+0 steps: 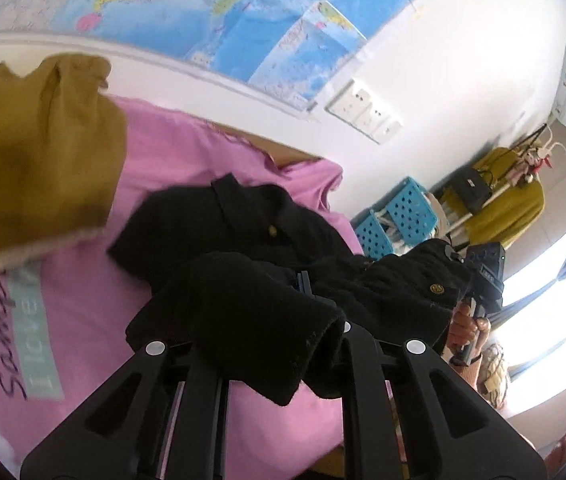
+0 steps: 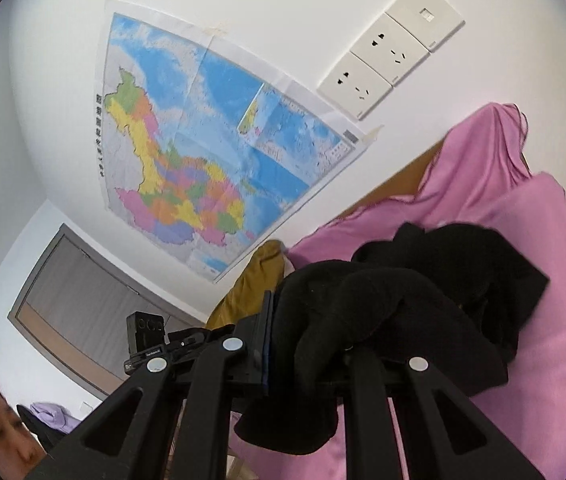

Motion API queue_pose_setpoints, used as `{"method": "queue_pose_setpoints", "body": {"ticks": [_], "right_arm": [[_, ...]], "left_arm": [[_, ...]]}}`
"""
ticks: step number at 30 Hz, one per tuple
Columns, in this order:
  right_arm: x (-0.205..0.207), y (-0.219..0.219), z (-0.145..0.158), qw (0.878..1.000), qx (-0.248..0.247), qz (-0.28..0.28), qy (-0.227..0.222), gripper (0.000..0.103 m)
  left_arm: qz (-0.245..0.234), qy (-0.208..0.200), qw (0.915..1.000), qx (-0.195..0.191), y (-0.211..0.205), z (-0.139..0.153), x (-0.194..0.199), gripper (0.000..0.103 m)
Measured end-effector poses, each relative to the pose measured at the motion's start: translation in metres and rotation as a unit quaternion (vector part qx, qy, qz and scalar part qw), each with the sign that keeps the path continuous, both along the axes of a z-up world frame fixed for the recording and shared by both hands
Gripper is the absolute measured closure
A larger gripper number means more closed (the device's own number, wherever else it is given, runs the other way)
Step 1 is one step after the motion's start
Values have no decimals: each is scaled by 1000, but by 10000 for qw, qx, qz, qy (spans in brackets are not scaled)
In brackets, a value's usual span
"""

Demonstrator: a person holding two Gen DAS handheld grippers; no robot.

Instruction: Fold large clothes

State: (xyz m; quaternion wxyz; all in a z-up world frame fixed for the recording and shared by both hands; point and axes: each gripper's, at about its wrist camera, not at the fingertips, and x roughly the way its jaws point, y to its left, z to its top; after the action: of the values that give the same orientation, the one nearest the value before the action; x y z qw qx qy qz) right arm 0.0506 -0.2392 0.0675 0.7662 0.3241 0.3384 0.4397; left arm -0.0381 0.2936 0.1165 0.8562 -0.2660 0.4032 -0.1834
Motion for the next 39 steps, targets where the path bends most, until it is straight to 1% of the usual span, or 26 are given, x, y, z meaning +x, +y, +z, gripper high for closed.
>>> {"method": "queue_pose_setpoints", "body": {"ticks": [3,6,9,10,13,19,20,21,23,24,25,26,27,28,29,30,31,32,33,35,36,37,38,39], "right_arm": [[24,7,7,9999,-91,-67,12,91],[53,11,3,9996,-79,-167,226,90],[83,18,-7,9983,-180,-262,478,90],[95,20,-13,9973,-213,-320,624,90],[124,28,-31,9940,-274,-383,988,90],[171,39,-66,9860,-442,-517,1520,88],[177,42,-72,9841,-456,-529,1631,85],[185,44,-80,9814,-498,-571,1763,85],[194,47,-92,9772,-584,-645,1936,84],[200,49,-101,9743,-651,-673,2046,83],[203,50,-106,9722,-680,-706,2126,82],[206,51,-111,9701,-695,-720,2213,76],[208,52,-116,9680,-699,-719,2298,66],[211,52,-120,9666,-681,-743,2355,58],[211,51,-121,9664,-672,-796,2349,41],[210,49,-118,9678,-703,-877,2253,29],[209,48,-114,9688,-762,-939,2164,26],[207,46,-109,9707,-787,-952,2060,26],[204,44,-102,9735,-805,-925,1932,26],[193,43,-84,9781,-1111,-887,1522,26],[187,44,-77,9794,-1318,-860,1268,24],[178,47,-68,9769,-1734,-838,926,22],[171,50,-65,9718,-2071,-856,731,19],[162,55,-66,9630,-2520,-794,538,15]], "left_arm": [[47,-12,10000,16,3,6,23,90],[95,63,9999,8,7,6,52,90],[152,233,9995,125,8,-2,82,90],[158,294,9994,109,9,-6,89,90],[209,537,9983,93,13,-23,116,90],[438,1069,9933,-22,28,-64,164,89],[481,1153,9922,-15,29,-70,170,89],[536,1256,9906,42,30,-78,177,86],[604,1445,9875,184,28,-93,191,86],[607,1545,9856,309,26,-99,197,83],[613,1617,9842,383,25,-104,201,77],[610,1687,9828,434,24,-109,205,71],[574,1737,9820,477,21,-114,209,52],[625,1817,9797,564,23,-115,209,31],[732,1751,9791,724,23,-113,208,24],[730,1677,9804,737,24,-111,207,23],[696,1557,9830,686,25,-106,204,23],[700,1389,9854,687,25,-99,198,23],[714,1262,9866,753,24,-94,194,23],[564,880,9888,1063,12,-78,179,22],[475,765,9885,1212,5,-73,173,22],[321,560,9871,1462,-7,-68,162,21],[148,398,9844,1705,-20,-65,153,19],[6,302,9814,1898,-32,-65,147,15]]}}
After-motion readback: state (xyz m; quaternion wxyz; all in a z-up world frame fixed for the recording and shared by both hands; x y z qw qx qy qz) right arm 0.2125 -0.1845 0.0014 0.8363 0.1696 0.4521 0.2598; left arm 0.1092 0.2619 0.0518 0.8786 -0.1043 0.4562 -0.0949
